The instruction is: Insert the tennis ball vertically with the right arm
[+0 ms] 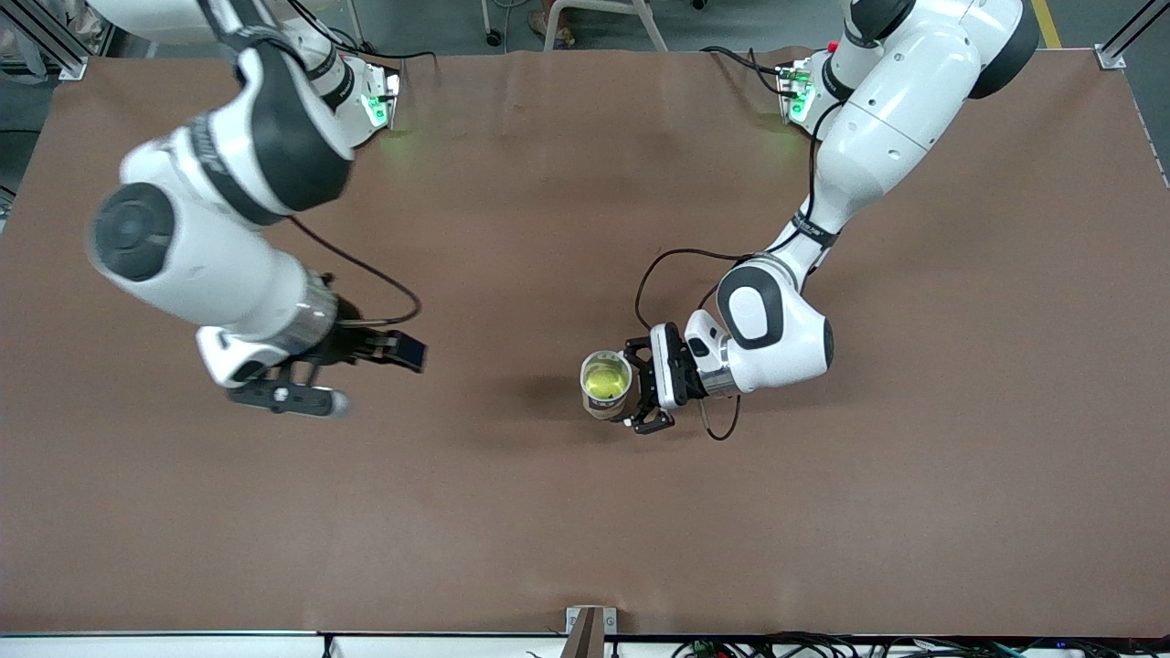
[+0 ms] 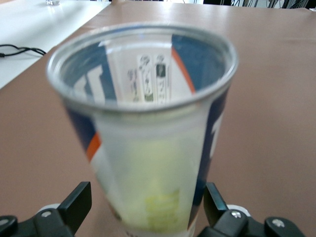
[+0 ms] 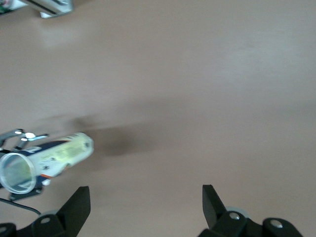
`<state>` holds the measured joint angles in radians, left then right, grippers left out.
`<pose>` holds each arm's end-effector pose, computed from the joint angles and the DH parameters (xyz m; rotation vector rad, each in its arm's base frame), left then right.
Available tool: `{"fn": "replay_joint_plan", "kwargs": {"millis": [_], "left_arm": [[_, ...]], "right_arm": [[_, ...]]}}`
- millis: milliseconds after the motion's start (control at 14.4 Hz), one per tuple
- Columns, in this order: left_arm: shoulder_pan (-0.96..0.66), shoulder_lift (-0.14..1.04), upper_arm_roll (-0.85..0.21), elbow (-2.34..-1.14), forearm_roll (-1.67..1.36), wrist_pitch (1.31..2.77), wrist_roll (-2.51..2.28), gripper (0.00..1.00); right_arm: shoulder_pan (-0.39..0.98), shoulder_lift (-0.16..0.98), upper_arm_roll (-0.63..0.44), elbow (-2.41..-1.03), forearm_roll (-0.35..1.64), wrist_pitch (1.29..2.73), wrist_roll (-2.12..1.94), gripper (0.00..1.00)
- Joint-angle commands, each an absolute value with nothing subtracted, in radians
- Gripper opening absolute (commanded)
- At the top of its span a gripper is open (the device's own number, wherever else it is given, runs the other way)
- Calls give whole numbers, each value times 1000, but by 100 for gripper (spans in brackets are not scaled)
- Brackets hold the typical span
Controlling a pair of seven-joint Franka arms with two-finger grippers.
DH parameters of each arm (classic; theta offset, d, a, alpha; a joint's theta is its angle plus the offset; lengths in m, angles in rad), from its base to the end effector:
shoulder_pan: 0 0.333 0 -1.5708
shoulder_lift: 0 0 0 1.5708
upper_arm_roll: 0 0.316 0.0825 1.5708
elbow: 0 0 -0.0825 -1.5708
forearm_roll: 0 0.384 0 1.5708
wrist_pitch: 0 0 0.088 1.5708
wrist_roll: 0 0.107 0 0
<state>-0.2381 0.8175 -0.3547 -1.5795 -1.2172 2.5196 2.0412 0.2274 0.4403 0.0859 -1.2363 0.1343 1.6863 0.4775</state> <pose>0.6132 -0.3569 0.1883 1.7066 -1.5563 0.8746 0.6551 0.2126 0.5212 -2.9661 0.2786 0.0819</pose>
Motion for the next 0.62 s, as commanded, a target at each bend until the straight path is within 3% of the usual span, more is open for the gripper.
{"fn": "replay_joint_plan", "kwargs": {"millis": [0,277,555], "left_arm": [[-235,805,-344,-1609,-1200,2511,2031,100],[-236,790,-307,-1634,-1152,2510,1999,100],[-187,767,-298,-1620,-817,2458,1696,100]], "right_arm": [[102,379,103,-1267,121,1641,442,100],[11,292,86,-1275,26,1601,332,100],[-38,206,-20,-1281,5,1533,102,100]]}}
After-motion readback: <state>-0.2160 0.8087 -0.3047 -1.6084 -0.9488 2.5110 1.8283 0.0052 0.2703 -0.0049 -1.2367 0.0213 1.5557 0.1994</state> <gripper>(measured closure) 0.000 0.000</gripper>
